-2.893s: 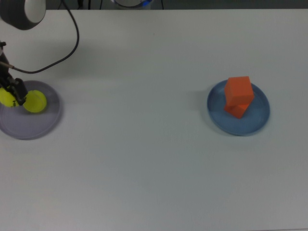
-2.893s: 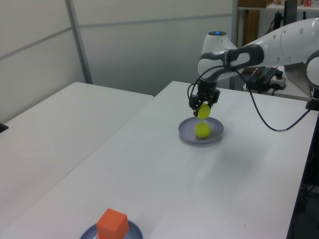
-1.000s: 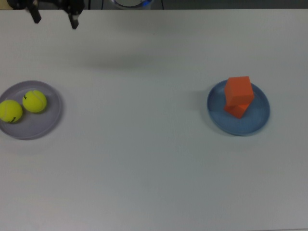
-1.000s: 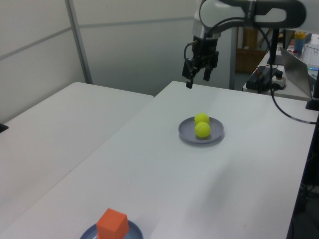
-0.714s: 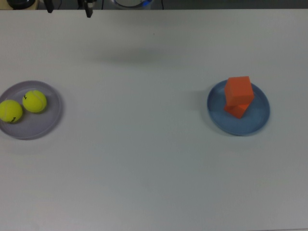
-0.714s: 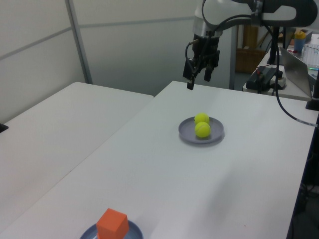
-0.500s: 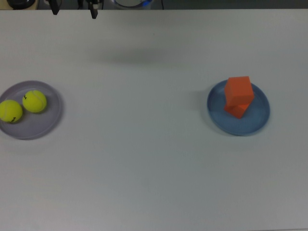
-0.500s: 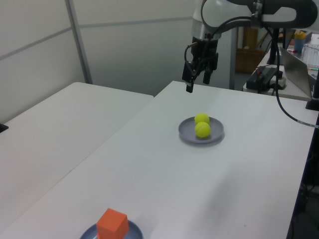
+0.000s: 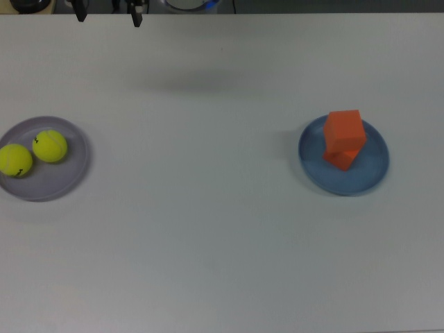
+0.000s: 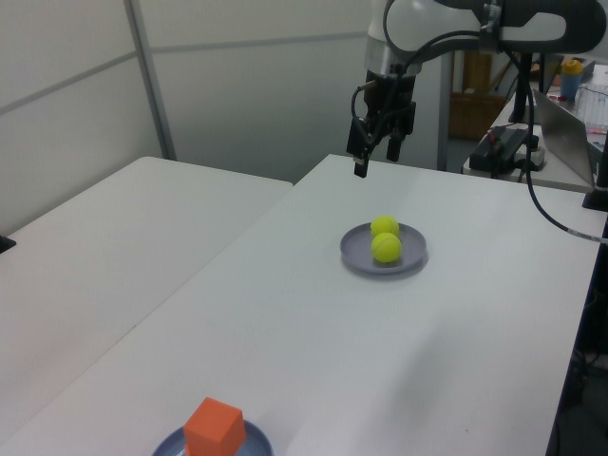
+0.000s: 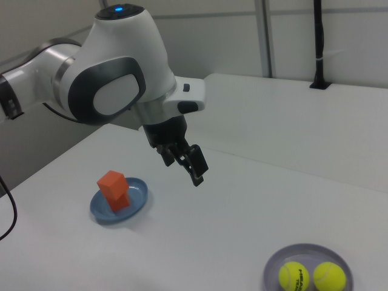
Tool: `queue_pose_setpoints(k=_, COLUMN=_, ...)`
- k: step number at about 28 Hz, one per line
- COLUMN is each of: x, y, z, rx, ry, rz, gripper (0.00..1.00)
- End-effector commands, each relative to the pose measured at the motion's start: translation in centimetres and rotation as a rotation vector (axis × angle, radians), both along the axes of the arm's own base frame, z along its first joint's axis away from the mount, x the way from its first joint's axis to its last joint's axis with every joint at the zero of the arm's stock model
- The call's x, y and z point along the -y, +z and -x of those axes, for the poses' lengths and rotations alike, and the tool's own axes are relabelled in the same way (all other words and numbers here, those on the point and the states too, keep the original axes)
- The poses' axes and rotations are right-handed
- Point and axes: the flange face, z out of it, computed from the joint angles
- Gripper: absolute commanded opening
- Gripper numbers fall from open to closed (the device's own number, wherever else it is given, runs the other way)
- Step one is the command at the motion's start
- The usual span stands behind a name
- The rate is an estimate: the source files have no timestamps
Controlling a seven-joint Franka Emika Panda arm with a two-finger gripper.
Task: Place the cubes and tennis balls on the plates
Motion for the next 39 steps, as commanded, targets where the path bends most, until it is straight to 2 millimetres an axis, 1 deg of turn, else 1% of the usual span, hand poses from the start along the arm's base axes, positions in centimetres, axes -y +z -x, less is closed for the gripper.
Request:
queue_pose_setpoints(k=1, x=-0.1, y=0.0, z=0.9, rx=-0.019, ry=-0.016, rz=-0.025, gripper=1.00)
queue_pose_setpoints(k=21, x=0.3, y=0.0, z=0.8, rx=-0.016, ry=-0.024, rz=-0.025, gripper=1.00)
queue_pose_setpoints(k=30, x=0.5, y=-0.4, z=0.5, rx=-0.022, ry=-0.027, rz=-0.025, gripper=1.00)
queue_pose_setpoints(k=38, x=0.4, y=-0.5, z=0.7, rx=-0.026, ry=-0.037, rz=-0.035, gripper=1.00)
queue_pose_setpoints(k=39, x=0.3, y=0.0, z=-0.2, rx=0.007, ry=-0.057, rz=-0.067, gripper=1.00)
